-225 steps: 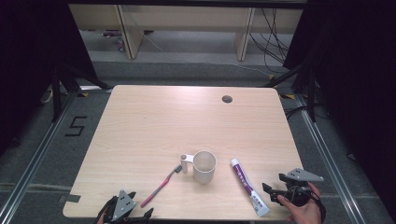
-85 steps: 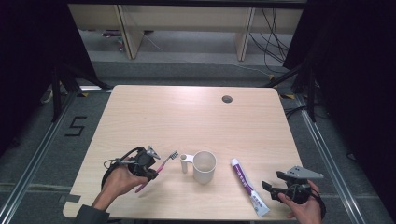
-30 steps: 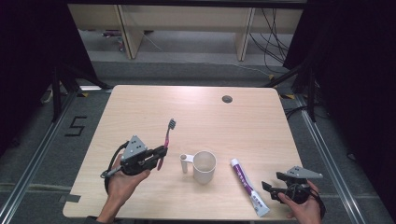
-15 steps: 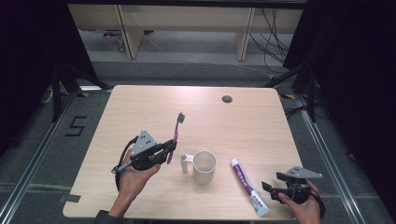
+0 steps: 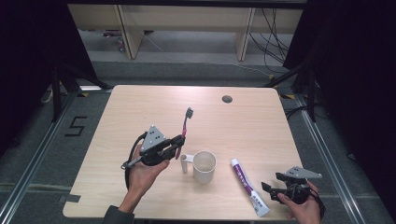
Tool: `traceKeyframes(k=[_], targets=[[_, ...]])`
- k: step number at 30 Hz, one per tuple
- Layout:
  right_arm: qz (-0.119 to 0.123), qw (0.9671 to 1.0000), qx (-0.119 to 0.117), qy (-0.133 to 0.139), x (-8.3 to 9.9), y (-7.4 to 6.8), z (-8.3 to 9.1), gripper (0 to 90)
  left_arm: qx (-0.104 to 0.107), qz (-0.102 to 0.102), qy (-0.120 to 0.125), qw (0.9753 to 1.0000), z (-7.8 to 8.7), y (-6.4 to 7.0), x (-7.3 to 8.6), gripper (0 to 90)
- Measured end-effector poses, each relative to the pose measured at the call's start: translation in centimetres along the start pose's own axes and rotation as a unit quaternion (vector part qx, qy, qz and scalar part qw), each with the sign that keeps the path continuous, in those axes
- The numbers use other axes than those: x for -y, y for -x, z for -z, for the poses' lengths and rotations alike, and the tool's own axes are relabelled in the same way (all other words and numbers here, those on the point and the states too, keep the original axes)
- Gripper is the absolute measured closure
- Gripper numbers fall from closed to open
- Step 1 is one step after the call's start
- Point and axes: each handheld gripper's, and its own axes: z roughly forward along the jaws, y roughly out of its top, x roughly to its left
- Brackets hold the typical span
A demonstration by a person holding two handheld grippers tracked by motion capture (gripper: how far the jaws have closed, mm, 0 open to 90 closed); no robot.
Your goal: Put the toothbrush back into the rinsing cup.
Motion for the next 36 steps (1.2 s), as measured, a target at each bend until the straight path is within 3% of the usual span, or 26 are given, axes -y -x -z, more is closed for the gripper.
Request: traceKeyframes(k=[17, 29, 31, 32, 36], targets=[[-0.002, 1.0, -0.007, -0.002, 0.0, -0.1, -0.1, 25.3, 0.002, 0.003, 0.021, 0.9998, -1.5, 0.7, -0.2, 83.7], [0.004, 1.0, -0.008, 0.001, 0.0, -0.1, -0.1, 25.3, 0.001, 0.002, 0.018, 0.9998, -1.8, 0.8, 1.1, 83.6], [-0.004, 0.9999, -0.01, 0.002, 0.0, -0.3, -0.2, 25.3, -0.003, 0.002, 0.019, 0.9998, -1.8, 0.7, 1.3, 83.6], [0.007, 0.9999, -0.008, 0.003, 0.0, -0.2, -0.2, 25.3, -0.004, 0.003, 0.018, 0.9998, -1.8, 0.7, 1.4, 83.6], [0.007, 0.9999, -0.01, 0.002, 0.0, -0.1, -0.3, 25.3, -0.004, 0.005, 0.022, 0.9997, -1.7, 0.6, 1.7, 83.5]])
